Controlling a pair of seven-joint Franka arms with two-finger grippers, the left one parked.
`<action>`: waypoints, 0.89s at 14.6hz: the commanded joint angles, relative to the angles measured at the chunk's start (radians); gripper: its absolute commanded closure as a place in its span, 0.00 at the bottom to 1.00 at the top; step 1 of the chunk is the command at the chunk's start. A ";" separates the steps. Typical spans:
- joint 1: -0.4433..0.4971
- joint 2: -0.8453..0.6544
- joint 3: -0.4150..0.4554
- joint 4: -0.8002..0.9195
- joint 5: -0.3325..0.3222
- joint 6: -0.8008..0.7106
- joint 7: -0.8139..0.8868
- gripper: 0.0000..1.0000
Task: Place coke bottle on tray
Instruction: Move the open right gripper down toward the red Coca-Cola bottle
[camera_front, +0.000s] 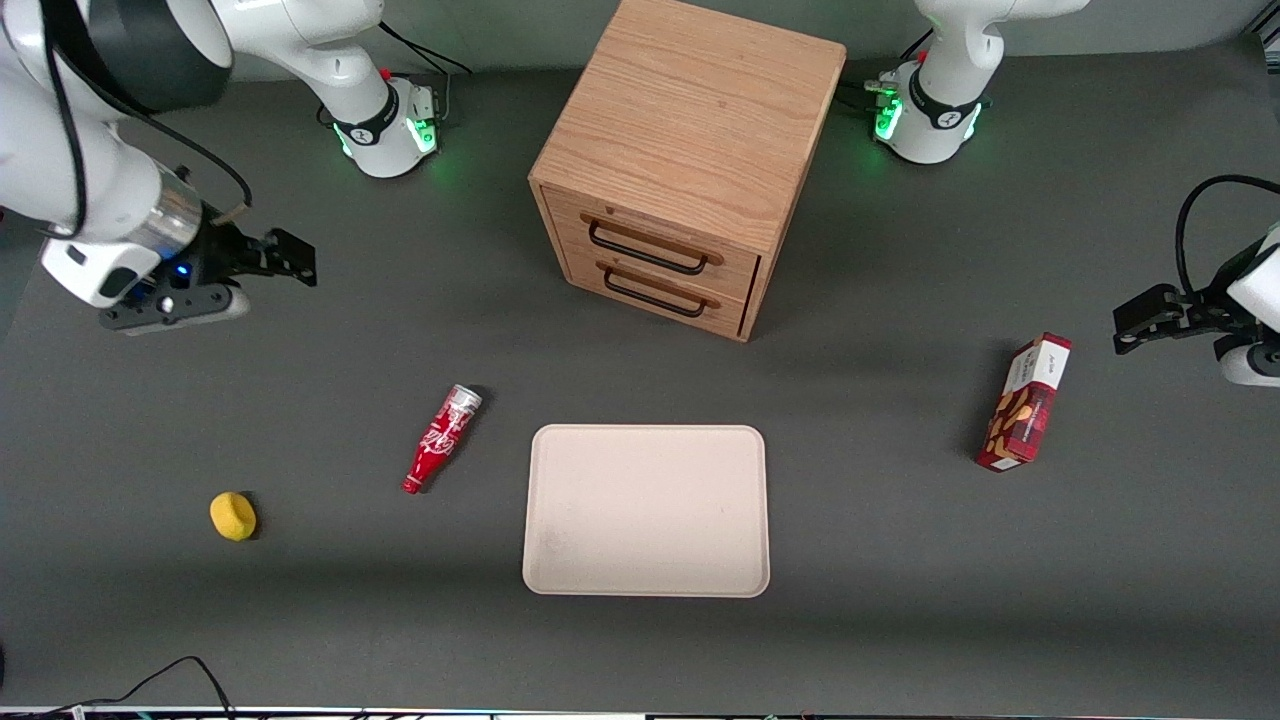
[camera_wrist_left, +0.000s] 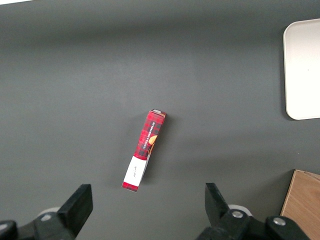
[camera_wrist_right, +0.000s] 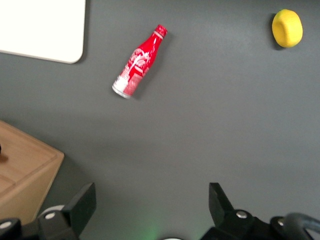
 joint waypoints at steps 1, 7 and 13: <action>0.000 0.114 0.057 0.022 0.021 0.112 0.209 0.00; 0.001 0.251 0.108 -0.130 0.013 0.487 0.386 0.00; -0.003 0.352 0.108 -0.259 -0.004 0.781 0.504 0.00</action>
